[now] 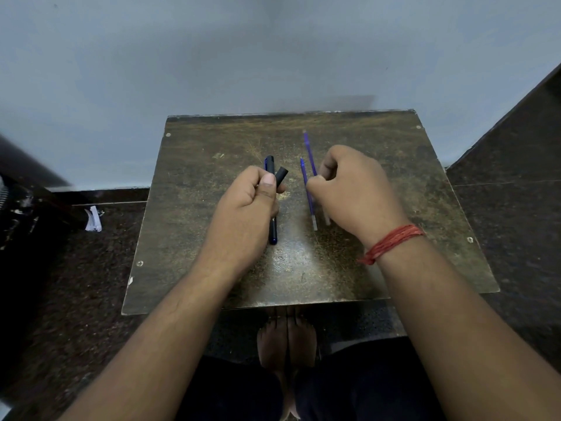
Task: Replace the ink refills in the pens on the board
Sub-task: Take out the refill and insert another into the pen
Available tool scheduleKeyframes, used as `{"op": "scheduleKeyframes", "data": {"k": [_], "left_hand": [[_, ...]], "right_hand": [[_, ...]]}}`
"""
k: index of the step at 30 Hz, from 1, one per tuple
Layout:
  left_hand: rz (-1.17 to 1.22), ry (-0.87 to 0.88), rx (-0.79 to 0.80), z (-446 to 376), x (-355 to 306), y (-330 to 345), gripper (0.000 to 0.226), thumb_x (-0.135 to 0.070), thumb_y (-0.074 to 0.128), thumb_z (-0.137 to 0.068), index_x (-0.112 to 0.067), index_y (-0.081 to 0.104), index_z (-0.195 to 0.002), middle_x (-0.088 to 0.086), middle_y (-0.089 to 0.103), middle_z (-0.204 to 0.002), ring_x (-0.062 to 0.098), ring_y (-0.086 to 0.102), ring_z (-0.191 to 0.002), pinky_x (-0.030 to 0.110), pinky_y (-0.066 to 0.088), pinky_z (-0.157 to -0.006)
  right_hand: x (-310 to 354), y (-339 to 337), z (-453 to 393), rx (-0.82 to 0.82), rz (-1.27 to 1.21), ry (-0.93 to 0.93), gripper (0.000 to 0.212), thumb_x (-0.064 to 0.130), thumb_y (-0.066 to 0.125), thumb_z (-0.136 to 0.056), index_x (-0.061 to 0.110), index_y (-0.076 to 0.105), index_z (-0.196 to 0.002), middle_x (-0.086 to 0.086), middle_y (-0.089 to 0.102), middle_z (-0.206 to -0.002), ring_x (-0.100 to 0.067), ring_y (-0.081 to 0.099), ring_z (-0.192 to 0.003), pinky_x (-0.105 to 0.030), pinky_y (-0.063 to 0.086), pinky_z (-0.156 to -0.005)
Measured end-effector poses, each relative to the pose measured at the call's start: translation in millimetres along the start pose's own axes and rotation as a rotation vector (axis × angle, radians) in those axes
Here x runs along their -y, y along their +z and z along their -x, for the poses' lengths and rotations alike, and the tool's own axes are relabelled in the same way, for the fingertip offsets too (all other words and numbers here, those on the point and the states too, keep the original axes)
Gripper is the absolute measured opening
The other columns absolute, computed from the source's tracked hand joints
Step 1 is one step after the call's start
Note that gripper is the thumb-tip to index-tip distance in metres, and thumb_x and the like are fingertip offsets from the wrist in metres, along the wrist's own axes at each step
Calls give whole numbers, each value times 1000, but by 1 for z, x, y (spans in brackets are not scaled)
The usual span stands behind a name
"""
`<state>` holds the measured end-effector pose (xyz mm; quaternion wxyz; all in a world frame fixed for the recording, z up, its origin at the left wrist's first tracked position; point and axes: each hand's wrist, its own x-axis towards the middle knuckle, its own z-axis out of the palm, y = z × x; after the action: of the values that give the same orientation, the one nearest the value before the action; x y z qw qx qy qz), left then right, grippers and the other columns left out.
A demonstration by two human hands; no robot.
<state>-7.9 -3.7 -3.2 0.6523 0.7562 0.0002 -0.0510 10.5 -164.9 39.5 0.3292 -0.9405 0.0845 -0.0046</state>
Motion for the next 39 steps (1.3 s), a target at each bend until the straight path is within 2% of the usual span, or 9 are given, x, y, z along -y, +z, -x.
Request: {"op": "scheduleKeyframes", "data": {"k": [2,4,8,12,16,25,39], "left_hand": [[0,-2,-2,0,0,0,32,-52,42,-98,-27,61,-88,-15,46,-56,5,35,-48,32,26,-54],[-2,-3,-2,0,1,0,32,-53,42,-97,-29,62,-87,-14,45,-56,7,35,-50,32,26,-54],[-4,-10,3,0,2,0,31,-53,43,-97,-31,61,-85,-14,45,-56,8,34,-50,32,25,-54],[-11,-2,-3,0,1,0,36,-52,42,-97,-21,60,-91,-14,45,-56,8,35,-50,33,26,-54],[-30,-1,-7,0,0,0,37,-51,42,-97,-20,61,-92,-14,47,-57,8,37,-51,33,28,-55],[-41,6,10,4,-4,1,35,-47,42,-101,-18,61,-94,-13,45,-57,6,35,-50,30,29,-53],[-32,-1,21,4,-4,3,35,-48,42,-98,-19,62,-93,-10,44,-58,7,34,-48,30,28,-53]], "right_hand": [[-7,4,-5,6,-113,10,10,21,66,-79,16,58,-80,5,61,-69,-16,58,-61,-27,37,-52],[-12,6,-8,-7,-273,20,8,16,65,-80,17,58,-80,3,61,-68,-19,57,-55,-29,43,-51],[-12,5,-7,8,-736,126,15,0,64,-88,14,59,-88,-1,58,-68,-9,56,-46,-22,39,-38],[-9,1,-7,55,-1158,199,12,-2,61,-94,10,62,-90,-6,67,-74,-12,63,-57,-23,49,-49],[-9,-1,-8,50,-1358,241,13,-1,60,-95,9,63,-87,-7,69,-76,-14,65,-61,-24,54,-57],[-7,1,-8,60,-1433,251,9,-2,60,-95,4,63,-89,-11,71,-77,-15,66,-64,-24,57,-60],[-10,1,-8,109,-1353,172,8,-3,61,-94,5,65,-93,-11,72,-80,-16,67,-66,-25,56,-62]]}}
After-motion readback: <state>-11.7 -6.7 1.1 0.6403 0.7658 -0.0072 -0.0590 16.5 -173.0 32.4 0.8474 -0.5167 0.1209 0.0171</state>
